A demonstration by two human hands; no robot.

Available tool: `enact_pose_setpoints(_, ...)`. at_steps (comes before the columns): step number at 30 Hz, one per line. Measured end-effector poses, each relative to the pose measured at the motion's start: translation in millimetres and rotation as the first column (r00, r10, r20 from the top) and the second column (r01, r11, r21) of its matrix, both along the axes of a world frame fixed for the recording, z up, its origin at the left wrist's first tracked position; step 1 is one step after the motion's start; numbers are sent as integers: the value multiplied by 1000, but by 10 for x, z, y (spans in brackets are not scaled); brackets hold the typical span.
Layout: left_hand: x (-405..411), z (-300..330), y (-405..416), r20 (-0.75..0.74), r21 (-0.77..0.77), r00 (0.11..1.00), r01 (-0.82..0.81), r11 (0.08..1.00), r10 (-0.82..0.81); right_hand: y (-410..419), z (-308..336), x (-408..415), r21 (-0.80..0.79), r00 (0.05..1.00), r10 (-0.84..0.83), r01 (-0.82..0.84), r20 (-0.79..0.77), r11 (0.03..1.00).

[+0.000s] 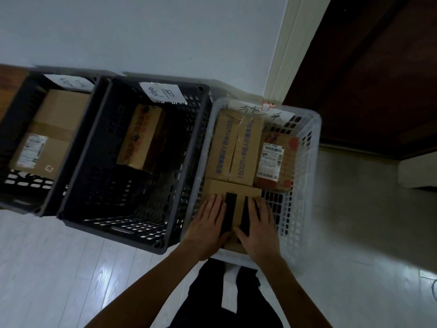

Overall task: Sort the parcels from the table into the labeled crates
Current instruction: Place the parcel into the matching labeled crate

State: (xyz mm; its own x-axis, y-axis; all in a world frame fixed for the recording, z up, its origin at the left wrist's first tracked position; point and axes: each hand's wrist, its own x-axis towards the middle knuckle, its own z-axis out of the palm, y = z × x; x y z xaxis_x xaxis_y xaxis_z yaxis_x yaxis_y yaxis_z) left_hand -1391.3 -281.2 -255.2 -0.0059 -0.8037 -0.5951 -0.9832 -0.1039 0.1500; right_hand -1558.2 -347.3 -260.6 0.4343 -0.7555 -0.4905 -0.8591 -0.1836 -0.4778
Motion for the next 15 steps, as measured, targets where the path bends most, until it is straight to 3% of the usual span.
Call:
enact_pose_setpoints(3,43,-47,-24,23,-25,999,46,999,-45,-44,-6,92,43,989,129,-127,-66,991)
enact_pose_setpoints(9,160,-42,-50,30,-42,998,51,998,-50,-37,-21,220,69,975,168,-160,-144,985)
enact_pose_setpoints(15,178,-67,-42,12,-121,998,55,991,-53,-7,-54,227,-149,947,211,-252,-244,956)
